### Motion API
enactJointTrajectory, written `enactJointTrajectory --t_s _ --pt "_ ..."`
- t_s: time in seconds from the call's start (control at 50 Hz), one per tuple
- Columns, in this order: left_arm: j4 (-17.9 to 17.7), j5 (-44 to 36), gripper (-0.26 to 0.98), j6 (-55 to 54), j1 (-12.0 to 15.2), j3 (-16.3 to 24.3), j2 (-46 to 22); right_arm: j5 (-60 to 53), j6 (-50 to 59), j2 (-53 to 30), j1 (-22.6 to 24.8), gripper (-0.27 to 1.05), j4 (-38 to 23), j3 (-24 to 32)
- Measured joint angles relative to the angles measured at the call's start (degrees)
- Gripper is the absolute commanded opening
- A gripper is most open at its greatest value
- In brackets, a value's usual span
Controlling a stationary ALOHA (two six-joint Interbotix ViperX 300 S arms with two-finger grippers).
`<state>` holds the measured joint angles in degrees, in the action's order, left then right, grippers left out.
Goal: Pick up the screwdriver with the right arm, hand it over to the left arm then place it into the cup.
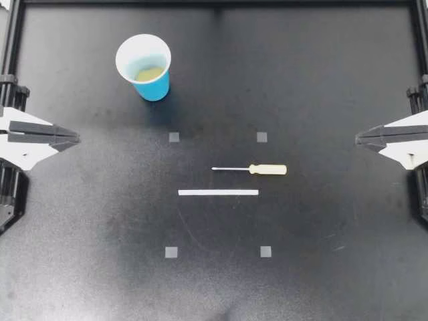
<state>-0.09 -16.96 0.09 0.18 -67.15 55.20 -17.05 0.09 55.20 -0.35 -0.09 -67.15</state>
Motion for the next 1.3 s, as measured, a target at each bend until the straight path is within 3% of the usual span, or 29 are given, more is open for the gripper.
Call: enactJointTrajectory --t_s 0.12,0.26,0.4,0.54,0.76,1.04,1.3 --pt "-0.09 -2.2 0.17 0.18 0.62 -0.79 0.26 -0.35 0.53 -0.44 0.0 0.03 0.0 -0.44" --pt "0.0 -5.1 0.17 0.35 0.88 -1.85 0.35 -2.11 0.44 -3.34 0.0 0.02 0.0 -0.18" --pt "-0.09 -5.98 0.17 0.35 0.88 -2.9 0.35 0.0 0.62 -11.43 -0.97 0.02 0.26 3.25" --pt "0.0 -6.24 0.17 0.18 0.88 -3.43 0.18 9.76 0.35 -20.92 -5.01 0.05 0.35 8.7" --pt "0.0 -6.33 0.17 0.18 0.88 -4.31 0.09 27.69 -0.35 -36.04 -7.12 0.2 -1.05 19.51" --pt "0.0 -6.33 0.17 0.18 0.88 -5.19 -0.09 38.67 -0.35 -50.01 -7.12 0.61 -1.32 28.3" --pt "0.0 -6.24 0.17 0.18 0.79 -5.54 -0.09 44.3 -0.44 -57.83 -6.86 0.62 -1.32 31.9"
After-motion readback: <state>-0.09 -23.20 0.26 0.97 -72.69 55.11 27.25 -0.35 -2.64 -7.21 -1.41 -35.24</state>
